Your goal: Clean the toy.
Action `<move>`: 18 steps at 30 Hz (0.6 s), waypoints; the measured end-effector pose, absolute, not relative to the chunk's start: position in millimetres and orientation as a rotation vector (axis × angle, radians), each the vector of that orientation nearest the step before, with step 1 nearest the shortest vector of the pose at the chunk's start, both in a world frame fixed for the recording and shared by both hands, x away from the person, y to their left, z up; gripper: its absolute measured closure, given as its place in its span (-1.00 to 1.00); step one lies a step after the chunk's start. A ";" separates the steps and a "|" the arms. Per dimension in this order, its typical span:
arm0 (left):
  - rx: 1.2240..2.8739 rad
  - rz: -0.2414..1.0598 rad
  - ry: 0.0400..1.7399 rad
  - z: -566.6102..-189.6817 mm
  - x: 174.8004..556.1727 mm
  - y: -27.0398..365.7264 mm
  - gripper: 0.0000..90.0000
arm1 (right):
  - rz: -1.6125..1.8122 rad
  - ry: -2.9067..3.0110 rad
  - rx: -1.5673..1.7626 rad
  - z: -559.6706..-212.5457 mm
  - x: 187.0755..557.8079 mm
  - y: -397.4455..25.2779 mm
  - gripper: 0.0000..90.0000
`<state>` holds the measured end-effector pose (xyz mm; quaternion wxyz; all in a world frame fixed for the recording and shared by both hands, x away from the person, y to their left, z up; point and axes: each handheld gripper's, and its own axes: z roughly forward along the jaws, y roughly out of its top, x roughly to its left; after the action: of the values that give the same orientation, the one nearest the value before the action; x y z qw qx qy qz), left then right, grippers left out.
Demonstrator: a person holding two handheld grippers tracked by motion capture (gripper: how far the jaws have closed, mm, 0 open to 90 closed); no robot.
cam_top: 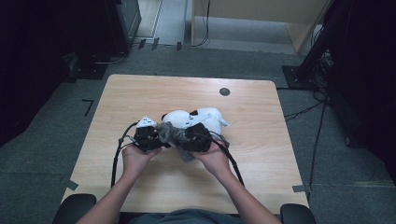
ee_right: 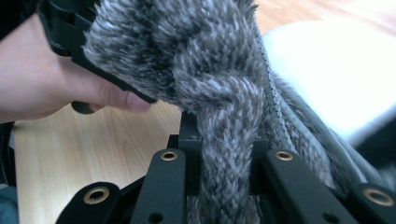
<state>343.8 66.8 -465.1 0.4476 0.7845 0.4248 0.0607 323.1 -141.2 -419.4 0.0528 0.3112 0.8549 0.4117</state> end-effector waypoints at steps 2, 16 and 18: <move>1.947 0.151 1.061 -465.4 344.0 67.5 0.44 | 1.244 2.616 0.937 -428.1 327.4 -130.2 0.72; 1.955 0.153 1.054 -465.2 342.7 68.0 0.46 | 1.110 2.699 0.933 -451.6 324.2 -151.1 0.72; 1.952 0.150 1.054 -465.0 342.8 68.4 0.46 | 1.057 2.717 0.930 -452.5 322.3 -157.2 0.71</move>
<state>342.8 68.4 -465.0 0.4433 0.7870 0.4249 0.0607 322.3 -157.2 -452.5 0.0409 0.3036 0.8872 0.3451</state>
